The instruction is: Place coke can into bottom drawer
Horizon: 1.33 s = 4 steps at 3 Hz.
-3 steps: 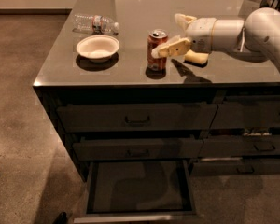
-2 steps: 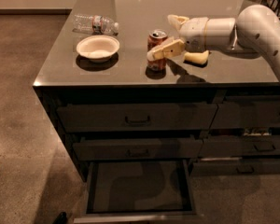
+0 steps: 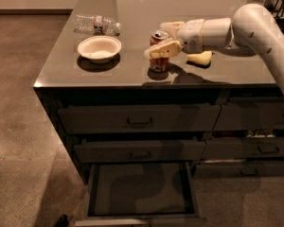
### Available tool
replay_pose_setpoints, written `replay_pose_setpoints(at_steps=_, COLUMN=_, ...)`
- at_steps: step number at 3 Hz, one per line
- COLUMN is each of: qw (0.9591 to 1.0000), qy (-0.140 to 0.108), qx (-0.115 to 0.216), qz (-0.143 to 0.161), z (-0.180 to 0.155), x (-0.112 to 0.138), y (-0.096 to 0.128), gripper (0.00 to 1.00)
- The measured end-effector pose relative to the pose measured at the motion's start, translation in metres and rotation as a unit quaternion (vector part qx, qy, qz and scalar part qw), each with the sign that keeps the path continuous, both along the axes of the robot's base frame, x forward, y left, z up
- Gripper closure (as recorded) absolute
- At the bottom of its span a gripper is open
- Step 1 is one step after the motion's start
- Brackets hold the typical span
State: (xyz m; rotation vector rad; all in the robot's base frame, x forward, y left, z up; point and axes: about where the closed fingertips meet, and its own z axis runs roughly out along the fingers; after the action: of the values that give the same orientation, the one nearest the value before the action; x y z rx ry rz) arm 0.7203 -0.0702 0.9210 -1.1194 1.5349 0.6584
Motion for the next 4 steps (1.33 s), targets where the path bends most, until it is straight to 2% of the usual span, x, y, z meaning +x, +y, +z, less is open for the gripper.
replay_pose_setpoints(at_steps=1, qw=0.9999, qy=0.005, qx=-0.009, qz=0.013, z=0.006, x=-0.002, y=0.002, gripper=0.42)
replay_pose_setpoints(at_steps=2, qw=0.9986, qy=0.012, qx=-0.028, qz=0.044, z=0.019, x=-0.018, y=-0.004, gripper=0.65)
replay_pose_setpoints(at_steps=3, qw=0.9950, qy=0.034, qx=-0.046, qz=0.082, z=0.013, x=-0.050, y=-0.024, gripper=0.89)
replay_pose_setpoints(at_steps=4, qw=0.9938, qy=0.026, qx=-0.039, qz=0.101, z=0.014, x=-0.091, y=-0.049, gripper=1.00)
